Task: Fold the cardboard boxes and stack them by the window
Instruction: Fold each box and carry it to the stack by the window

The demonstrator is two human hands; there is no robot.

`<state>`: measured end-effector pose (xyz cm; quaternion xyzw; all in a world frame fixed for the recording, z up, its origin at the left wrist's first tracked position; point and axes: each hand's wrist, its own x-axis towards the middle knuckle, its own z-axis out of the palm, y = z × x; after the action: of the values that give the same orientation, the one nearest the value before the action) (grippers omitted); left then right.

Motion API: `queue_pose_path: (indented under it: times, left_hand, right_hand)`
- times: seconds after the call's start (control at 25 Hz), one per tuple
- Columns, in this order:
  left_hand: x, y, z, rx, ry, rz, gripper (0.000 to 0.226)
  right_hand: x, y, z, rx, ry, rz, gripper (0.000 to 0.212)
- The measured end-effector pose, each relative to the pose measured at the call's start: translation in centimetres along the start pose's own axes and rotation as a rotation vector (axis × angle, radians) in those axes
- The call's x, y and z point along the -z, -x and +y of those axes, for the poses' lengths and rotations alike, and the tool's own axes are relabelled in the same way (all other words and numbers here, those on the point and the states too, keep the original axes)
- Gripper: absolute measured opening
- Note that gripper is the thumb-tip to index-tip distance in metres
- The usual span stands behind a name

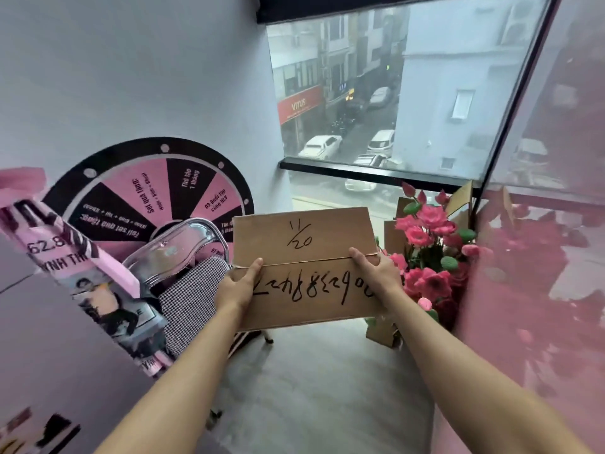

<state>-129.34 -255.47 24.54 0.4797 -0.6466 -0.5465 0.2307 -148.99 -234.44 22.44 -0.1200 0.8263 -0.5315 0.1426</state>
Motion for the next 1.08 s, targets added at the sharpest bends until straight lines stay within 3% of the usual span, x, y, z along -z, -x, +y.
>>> queue_pose_path:
  times: [0.16, 0.28, 0.72, 1.08]
  left_hand:
    - [-2.5, -10.3, 2.2, 0.024, -0.073, 0.031, 0.073]
    - [-5.8, -17.8, 3.7, -0.017, -0.114, 0.011, 0.077]
    - [-21.5, -41.1, 12.8, -0.058, -0.298, -0.325, 0.080]
    - [-32.3, -59.2, 14.6, 0.016, -0.393, -0.348, 0.072]
  right_hand:
    - [-4.4, -10.1, -2.0, -0.004, 0.040, -0.022, 0.068]
    - [-6.8, -16.9, -1.8, -0.053, 0.031, -0.003, 0.074]
    - [-8.6, -39.4, -0.9, -0.262, -0.053, 0.229, 0.052]
    - [-13.1, -58.3, 0.1, -0.361, -0.017, 0.204, 0.057]
